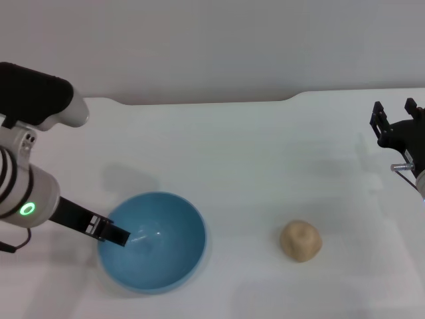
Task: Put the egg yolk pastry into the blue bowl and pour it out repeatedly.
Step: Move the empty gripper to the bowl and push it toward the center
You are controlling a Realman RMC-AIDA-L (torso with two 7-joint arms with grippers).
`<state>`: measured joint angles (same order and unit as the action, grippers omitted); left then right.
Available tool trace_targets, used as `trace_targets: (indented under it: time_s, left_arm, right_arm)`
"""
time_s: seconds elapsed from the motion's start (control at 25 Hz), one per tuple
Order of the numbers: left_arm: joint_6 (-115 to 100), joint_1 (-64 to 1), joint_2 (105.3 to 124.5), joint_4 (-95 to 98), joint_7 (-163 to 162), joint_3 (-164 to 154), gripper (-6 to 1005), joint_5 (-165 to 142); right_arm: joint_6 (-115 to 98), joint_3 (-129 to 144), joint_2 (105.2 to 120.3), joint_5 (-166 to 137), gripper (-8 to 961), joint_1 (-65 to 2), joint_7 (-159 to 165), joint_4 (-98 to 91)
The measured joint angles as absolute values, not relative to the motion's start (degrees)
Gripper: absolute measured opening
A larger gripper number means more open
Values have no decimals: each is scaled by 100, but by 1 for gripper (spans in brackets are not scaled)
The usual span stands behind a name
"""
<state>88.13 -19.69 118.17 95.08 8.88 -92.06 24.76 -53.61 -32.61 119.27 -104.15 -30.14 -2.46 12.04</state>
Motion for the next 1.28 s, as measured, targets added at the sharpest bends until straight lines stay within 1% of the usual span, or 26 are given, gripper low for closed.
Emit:
trace_targets:
  time_s: [0.4,0.6,0.64,0.84,1.28]
  left_arm:
    - [8286,-2117,11814,9201,625,-9478,854,2455]
    - [8120,-2216,11821,8879,624,-9530,855,2475]
    - [8089,-2318,11821,8623,625,-9551,855,2477]
    - [7780,-2351,11815,8376,644,-9603,854,2477]
    - [7143,-2433,11802,7791,690,-9810,794,2434]
  right_arm:
    - [-5362,-3261,11927,-10415,545,-2991,-246,1204]
    - [-5362,-3261,11927,-10415,545,-2973,-246,1204]
    - [-5362,-3261,11926,-10415,545,-2971,-246,1204]
    - [-5362,-3261,11926,-10415,544,-2970,-246,1204]
    - [-5361,-3261,11926,-10415,544,-2966,-246,1204]
